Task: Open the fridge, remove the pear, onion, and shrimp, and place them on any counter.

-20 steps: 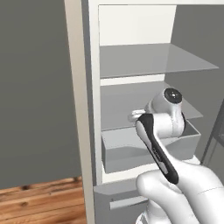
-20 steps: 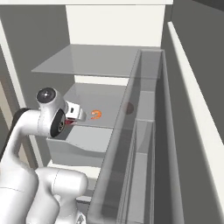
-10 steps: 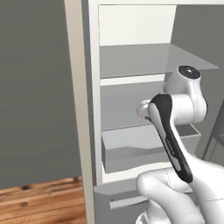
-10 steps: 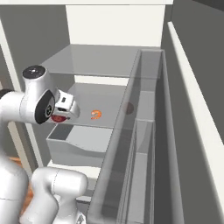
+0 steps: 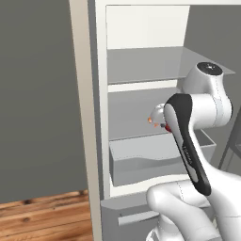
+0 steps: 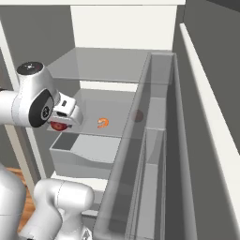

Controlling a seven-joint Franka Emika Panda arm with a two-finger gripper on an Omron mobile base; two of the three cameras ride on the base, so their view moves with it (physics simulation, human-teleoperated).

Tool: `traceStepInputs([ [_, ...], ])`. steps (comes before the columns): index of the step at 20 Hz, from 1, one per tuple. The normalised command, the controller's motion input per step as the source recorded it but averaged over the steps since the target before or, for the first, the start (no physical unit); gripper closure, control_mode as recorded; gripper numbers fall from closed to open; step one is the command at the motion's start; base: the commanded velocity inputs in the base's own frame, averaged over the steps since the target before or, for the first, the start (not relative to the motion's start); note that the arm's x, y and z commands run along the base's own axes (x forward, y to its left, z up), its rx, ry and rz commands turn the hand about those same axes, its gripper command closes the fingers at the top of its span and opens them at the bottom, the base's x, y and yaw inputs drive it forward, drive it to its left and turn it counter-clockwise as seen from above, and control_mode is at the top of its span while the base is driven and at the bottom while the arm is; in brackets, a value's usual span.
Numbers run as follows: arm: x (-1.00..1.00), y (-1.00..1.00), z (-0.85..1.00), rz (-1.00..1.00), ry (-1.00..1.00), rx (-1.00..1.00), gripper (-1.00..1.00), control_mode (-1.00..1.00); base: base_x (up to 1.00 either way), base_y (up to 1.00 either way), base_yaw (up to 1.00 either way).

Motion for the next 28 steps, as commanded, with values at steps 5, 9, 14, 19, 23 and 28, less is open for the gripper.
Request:
traceStepInputs([
  [5,0.0,0.0,0.0,0.0,0.0,0.0,1.0,-1.0,0.0,0.0,0.0],
  [9,-0.01,0.0,0.0,0.0,0.0,0.0,1.0,1.0,-0.36,0.02,0.0],
  [14,0.0,0.0,0.0,0.0,0.0,0.0,1.0,1.0,-0.91,0.34,0.11],
  [19,0.0,0.0,0.0,0.0,0.0,0.0,1.0,1.0,-0.54,0.86,0.74],
  [23,0.0,0.0,0.0,0.0,0.0,0.0,1.0,1.0,-0.16,0.33,0.99],
  [28,0.0,0.0,0.0,0.0,0.0,0.0,1.0,1.0,-0.02,0.0,1.0],
])
